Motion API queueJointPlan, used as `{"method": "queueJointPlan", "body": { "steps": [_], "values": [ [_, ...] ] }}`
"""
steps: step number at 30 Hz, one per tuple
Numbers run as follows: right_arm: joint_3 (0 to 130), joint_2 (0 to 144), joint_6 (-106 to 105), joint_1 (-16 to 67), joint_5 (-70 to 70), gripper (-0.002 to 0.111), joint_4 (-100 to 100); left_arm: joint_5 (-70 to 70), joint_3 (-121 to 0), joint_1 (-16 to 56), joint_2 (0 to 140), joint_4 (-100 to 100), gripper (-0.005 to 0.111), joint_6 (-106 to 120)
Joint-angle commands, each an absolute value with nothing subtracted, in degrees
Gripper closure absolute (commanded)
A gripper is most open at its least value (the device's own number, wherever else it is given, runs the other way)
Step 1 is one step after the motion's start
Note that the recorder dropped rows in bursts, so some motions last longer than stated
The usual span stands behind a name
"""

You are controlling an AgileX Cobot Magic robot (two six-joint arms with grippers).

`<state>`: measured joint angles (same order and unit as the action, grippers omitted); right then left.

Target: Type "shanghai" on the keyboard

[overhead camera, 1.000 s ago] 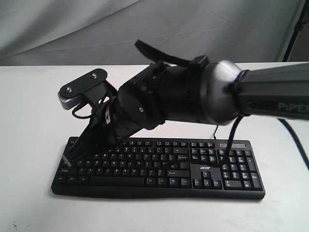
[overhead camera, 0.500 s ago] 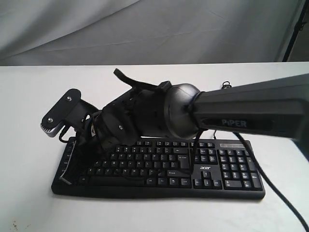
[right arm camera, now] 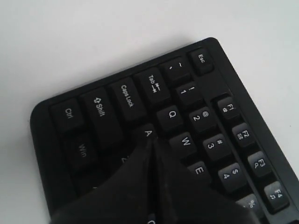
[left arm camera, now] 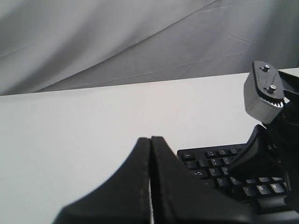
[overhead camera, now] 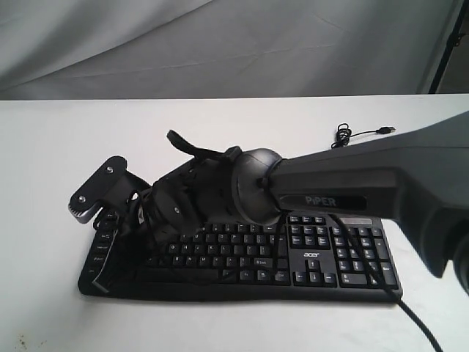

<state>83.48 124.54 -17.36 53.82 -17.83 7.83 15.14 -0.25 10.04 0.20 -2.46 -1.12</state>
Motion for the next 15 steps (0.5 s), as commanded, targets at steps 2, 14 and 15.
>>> {"method": "queueJointPlan", "body": {
  "steps": [2, 14, 15],
  "values": [
    [83.79, 124.40, -17.53, 53.91, -16.72, 0.108, 8.14, 14.98, 0.00, 10.24, 0.00, -2.51, 0.107, -1.28],
    [83.79, 125.80, -17.48, 53.91, -16.30, 0.108, 7.68, 14.98, 0.00, 10.24, 0.00, -2.51, 0.107, -1.28],
    [83.79, 125.80, -17.48, 53.91, -16.30, 0.108, 7.68, 14.98, 0.00, 10.24, 0.00, -2.51, 0.107, -1.28]
  ]
}}
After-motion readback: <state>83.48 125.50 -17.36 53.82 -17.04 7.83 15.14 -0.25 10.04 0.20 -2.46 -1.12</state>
